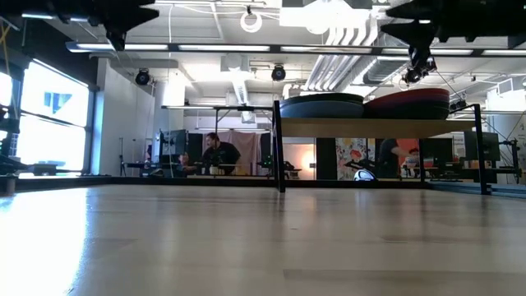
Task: Place and stack plates onto a shelf
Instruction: Return to Home Position
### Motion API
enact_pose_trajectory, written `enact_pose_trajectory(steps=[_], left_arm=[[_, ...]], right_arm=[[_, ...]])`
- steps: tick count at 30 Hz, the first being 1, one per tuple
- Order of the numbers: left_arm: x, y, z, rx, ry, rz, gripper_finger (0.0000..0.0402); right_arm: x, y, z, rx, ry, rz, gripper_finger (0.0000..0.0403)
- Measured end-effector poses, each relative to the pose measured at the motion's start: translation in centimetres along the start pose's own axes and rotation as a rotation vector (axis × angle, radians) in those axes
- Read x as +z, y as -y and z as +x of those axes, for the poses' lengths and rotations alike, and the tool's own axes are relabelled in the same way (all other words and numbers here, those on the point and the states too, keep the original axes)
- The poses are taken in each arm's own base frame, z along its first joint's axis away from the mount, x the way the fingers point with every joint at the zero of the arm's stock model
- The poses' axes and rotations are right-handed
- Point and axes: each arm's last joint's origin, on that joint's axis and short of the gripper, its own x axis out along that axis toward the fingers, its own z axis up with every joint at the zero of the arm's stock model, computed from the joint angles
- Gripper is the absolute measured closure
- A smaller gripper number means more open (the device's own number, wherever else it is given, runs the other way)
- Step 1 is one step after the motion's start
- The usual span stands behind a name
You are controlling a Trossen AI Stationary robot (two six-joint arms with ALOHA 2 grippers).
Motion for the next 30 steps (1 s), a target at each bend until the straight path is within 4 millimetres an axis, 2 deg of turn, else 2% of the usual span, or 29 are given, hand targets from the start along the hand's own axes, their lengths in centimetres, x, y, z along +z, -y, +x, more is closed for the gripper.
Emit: enact_pose_trajectory(steps=[5, 11, 15, 30], left_arm=[[-2.6, 0.0, -0.2, -0.028, -0.039, 0.033, 0.0286], [-5.9, -0.2, -0.3, -0.059, -0.038, 0.066, 0.0286], [-8.1, -0.4, -0.4, -0.075, -0.046, 0.023, 0.0286], [-11.3, -0.4, -0.6, -0.128, -0.131, 0.018, 0.0286]], right_arm=[[-2.0, 0.0, 0.4, 0.021, -0.04, 0.021, 0.0286], [-2.5, -0.8, 0.7, 0.083, -0.03, -0.041, 0.0286], [-3.3, -0.8, 0.7, 0.103, -0.056, -0.033, 0.0286], [-7.1, -0.1, 0.7, 0.11, -0.101, 0.007, 0.0286]])
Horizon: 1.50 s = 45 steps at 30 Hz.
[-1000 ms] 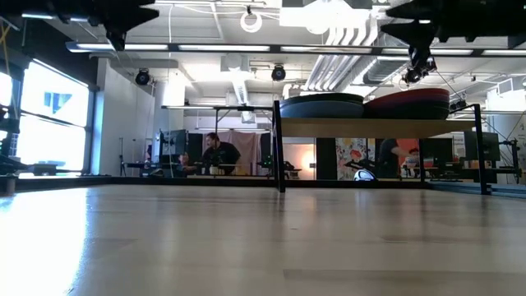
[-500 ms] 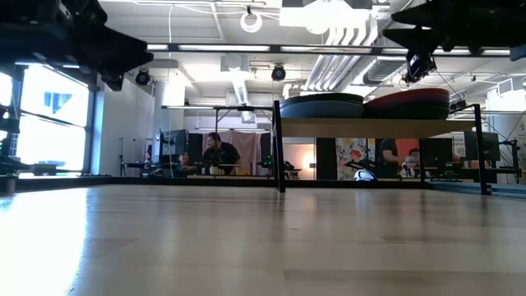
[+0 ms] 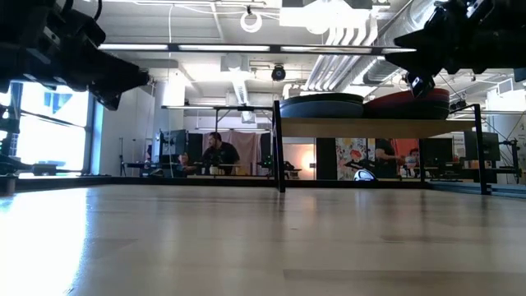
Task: Place and stack plates onto a shelf
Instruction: Return to Home Position
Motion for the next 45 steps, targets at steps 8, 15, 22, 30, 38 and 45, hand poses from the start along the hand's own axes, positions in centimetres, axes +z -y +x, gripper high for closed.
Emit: enact_pose_trajectory(steps=[8, 15, 22, 30, 38, 45], left_arm=[[-0.1, -0.1, 0.0, 0.02, 0.024, -0.03, 0.0286], [-0.1, -0.2, 0.0, 0.064, 0.031, -0.058, 0.0286], [-0.1, -0.4, 0.0, 0.105, 0.036, -0.106, 0.0286], [-0.8, -0.5, 0.0, 0.123, -0.036, -0.057, 0.0286], [-1.1, -0.5, 0.0, 0.129, -0.068, -0.056, 0.0286], [-1.1, -0.5, 0.0, 0.129, -0.068, -0.056, 0.0286]], right_arm=[[-1.1, -0.1, 0.0, 0.03, -0.011, -0.004, 0.0286], [-3.0, 0.3, -0.1, -0.023, -0.035, 0.029, 0.0286], [-4.6, 1.4, -0.3, -0.245, -0.03, 0.026, 0.0286], [-5.2, 1.7, -0.5, -0.286, -0.076, -0.026, 0.0286], [-5.7, 1.8, -0.6, -0.295, -0.122, -0.029, 0.0286], [-5.7, 1.8, -0.6, -0.295, -0.129, -0.028, 0.0286]])
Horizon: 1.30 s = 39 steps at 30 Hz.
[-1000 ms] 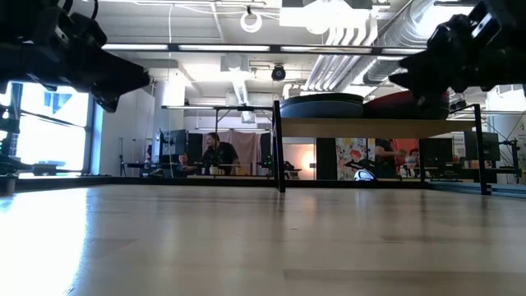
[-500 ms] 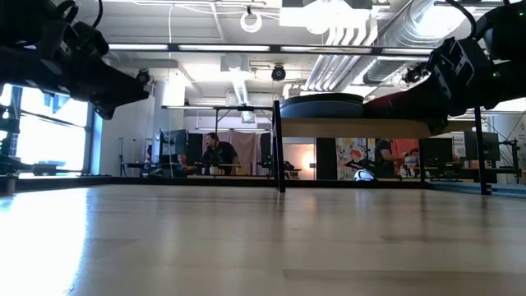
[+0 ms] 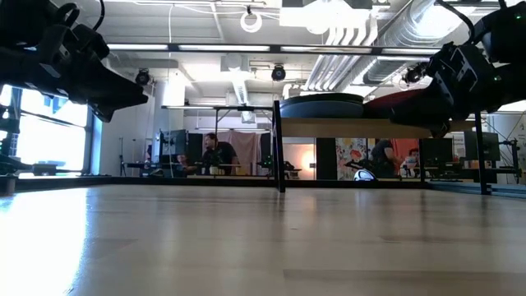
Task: Place and stack plates onto a shelf
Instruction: Return to Home Position
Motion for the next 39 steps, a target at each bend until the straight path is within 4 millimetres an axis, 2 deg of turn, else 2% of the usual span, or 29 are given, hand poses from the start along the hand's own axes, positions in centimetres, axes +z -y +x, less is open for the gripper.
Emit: enact_pose_trajectory(steps=[6, 27, 39], left_arm=[[0.2, 0.0, -0.1, -0.004, 0.018, -0.001, 0.0286], [1.6, 0.2, -1.5, -0.042, 0.196, -0.014, 0.0286], [2.4, 0.3, -2.3, -0.066, 0.308, -0.022, 0.0286]], right_arm=[[0.3, -0.1, -0.4, 0.012, 0.038, 0.001, 0.0286], [2.5, -0.7, -3.3, 0.11, 0.343, 0.011, 0.0286], [2.4, -0.7, -3.2, 0.107, 0.33, 0.01, 0.0286]])
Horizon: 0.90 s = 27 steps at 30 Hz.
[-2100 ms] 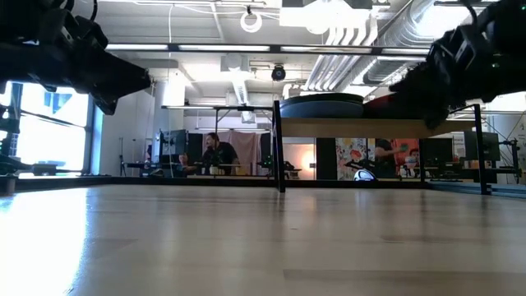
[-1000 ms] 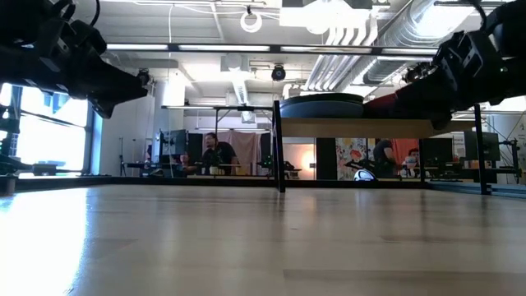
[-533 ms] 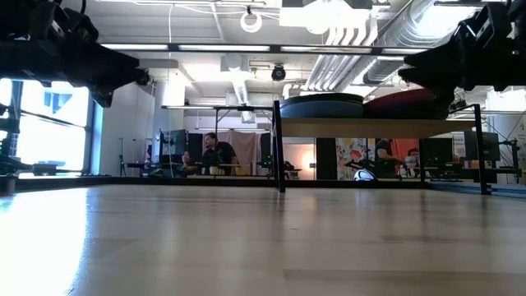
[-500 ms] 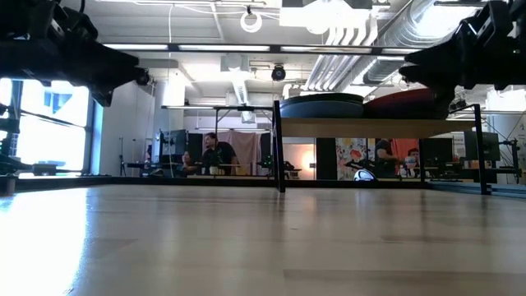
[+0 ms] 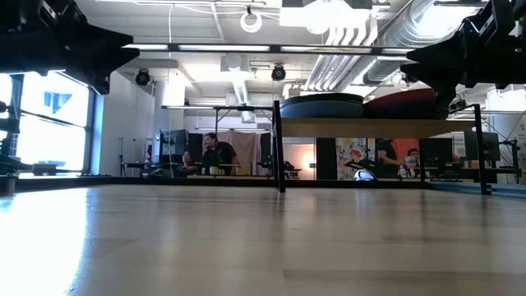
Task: Place and stack plates onto a shelf
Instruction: Return to Home Position
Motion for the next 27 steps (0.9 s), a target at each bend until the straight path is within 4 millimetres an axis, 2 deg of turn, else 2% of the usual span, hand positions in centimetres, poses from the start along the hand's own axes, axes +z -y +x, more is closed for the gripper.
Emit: enact_pose_trajectory(steps=[27], left_arm=[[-0.38, -0.09, -0.01, 0.009, -0.038, 0.003, 0.0286]], right_arm=[[-0.11, 0.03, 0.0, -0.004, -0.011, 0.0, 0.0286]])
